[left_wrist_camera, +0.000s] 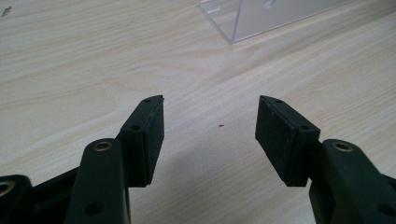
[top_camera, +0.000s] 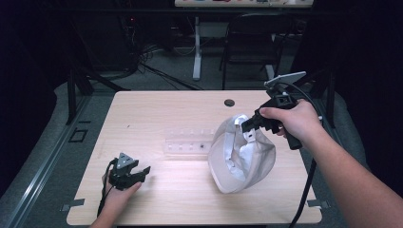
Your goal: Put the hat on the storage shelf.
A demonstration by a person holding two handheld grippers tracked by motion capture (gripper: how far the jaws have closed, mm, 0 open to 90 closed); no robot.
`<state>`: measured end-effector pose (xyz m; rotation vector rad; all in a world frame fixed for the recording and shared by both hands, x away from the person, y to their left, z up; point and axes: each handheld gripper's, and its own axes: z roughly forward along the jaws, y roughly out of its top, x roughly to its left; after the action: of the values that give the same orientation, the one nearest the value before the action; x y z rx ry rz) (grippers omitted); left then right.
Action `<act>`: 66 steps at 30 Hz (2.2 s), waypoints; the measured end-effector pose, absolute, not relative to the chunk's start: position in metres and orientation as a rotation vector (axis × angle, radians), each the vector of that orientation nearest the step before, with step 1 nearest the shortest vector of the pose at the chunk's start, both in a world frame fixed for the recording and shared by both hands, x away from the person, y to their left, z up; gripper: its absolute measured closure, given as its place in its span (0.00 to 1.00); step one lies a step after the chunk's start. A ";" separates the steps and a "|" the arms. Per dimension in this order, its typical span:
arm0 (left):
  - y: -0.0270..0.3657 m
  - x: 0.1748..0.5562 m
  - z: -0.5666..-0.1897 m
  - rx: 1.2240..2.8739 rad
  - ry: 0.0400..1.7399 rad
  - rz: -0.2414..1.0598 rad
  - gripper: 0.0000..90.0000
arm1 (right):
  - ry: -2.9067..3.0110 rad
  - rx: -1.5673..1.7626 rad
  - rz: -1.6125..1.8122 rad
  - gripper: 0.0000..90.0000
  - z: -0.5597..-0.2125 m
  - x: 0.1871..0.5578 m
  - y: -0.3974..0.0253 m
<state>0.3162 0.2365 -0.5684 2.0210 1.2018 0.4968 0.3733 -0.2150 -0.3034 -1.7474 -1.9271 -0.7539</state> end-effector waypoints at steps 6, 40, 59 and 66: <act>0.237 0.316 -0.568 2.021 1.200 0.496 0.47 | -1.926 -1.747 -0.784 0.92 -0.294 0.378 -0.213; 0.235 0.317 -0.569 2.026 1.192 0.491 0.47 | -1.802 -1.808 -0.960 0.92 -0.277 0.432 -0.201; 0.226 0.314 -0.565 2.027 1.147 0.496 0.48 | -1.710 -1.915 -1.048 0.92 -0.291 0.460 -0.186; 0.202 0.309 -0.551 2.006 1.052 0.483 0.49 | -1.696 -1.917 -1.072 0.92 -0.295 0.461 -0.184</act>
<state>0.3092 0.2024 -0.5511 2.0063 1.0524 0.4832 0.4614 -0.1839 -0.2954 -1.9171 -1.6960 -1.0717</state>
